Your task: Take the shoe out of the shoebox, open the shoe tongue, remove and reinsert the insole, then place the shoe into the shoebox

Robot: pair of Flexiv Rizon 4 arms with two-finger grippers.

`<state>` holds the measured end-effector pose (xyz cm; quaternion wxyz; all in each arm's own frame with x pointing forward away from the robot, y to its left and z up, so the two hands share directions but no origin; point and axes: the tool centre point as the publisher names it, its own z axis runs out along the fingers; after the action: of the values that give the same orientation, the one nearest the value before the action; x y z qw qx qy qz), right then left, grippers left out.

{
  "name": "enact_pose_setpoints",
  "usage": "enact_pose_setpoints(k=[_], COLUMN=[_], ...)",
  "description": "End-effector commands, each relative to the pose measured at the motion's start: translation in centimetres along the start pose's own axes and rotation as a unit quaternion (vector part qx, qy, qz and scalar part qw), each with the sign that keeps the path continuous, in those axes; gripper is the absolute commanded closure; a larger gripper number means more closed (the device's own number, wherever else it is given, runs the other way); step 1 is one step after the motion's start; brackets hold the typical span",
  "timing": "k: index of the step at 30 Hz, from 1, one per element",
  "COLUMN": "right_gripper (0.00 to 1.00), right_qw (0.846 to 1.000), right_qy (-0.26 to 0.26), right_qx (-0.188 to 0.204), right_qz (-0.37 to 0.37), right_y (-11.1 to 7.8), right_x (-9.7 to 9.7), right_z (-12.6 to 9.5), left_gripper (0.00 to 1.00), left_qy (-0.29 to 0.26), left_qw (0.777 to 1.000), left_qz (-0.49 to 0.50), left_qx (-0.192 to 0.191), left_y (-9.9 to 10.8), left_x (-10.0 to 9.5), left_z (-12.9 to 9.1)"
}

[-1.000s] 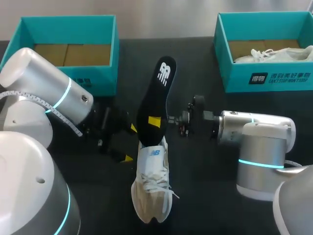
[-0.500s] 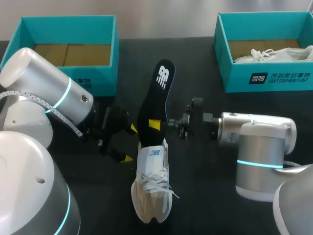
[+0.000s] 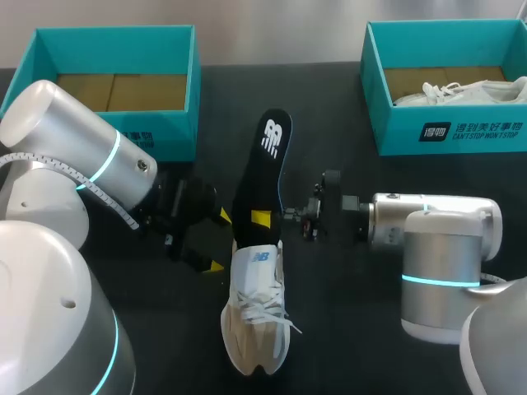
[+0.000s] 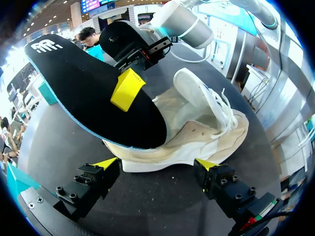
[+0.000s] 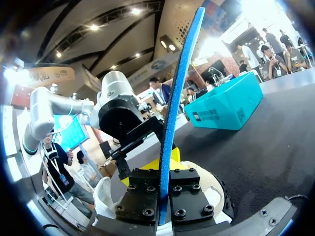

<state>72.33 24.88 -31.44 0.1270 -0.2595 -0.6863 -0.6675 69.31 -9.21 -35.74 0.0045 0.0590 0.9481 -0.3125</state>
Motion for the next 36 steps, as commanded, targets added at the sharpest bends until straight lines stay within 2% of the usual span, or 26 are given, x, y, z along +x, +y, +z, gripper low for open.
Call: enact_pose_setpoints(k=[1, 15, 36], right_gripper=[1.0, 1.0, 1.0], right_qw=[1.0, 0.999, 0.99], right_qy=[0.002, 0.015, 0.034], right_qx=[0.012, 0.02, 0.067], right_qz=[0.003, 0.043, 0.121], right_y=[-0.3, -2.8, -6.5], right_x=[0.0, 0.0, 0.9], right_z=[-0.2, -0.7, -0.8], left_gripper=[0.0, 0.0, 0.0], left_qy=[0.0, 0.0, 0.0], left_qw=[1.0, 1.0, 1.0], left_qz=[0.0, 0.0, 0.0], left_qx=[0.0, 0.0, 0.0], left_y=[0.0, 0.0, 0.0], left_x=[0.0, 0.0, 0.0], left_z=[0.0, 0.0, 0.0])
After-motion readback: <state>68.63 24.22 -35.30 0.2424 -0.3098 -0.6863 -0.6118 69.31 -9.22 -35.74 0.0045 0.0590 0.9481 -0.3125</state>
